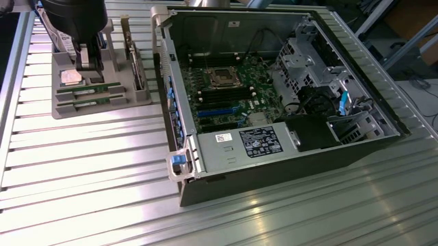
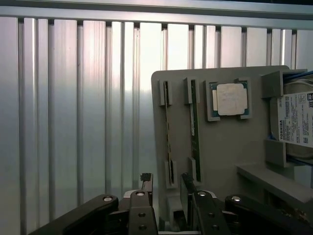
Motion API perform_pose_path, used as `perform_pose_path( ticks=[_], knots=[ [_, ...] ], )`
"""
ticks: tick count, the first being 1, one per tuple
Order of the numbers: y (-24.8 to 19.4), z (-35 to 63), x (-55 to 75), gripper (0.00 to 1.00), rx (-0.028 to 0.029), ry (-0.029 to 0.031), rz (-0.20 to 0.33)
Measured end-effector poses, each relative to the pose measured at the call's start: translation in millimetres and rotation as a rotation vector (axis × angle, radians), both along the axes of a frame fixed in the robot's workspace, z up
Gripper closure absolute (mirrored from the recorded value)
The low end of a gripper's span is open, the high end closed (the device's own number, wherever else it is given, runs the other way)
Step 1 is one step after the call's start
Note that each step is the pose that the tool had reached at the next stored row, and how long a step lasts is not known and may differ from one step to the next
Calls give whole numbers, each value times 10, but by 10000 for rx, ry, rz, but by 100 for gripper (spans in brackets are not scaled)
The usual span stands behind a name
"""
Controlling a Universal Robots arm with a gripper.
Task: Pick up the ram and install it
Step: 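Pick up the ram and move it above insertion slot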
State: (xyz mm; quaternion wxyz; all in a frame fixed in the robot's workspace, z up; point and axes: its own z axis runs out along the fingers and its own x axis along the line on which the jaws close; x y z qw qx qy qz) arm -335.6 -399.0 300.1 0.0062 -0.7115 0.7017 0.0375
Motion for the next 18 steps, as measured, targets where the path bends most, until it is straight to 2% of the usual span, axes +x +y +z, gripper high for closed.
perform_pose_path(
  ticks=[18],
  knots=[
    [0, -112, -12, 64, 39, 0, 0]
  ],
)
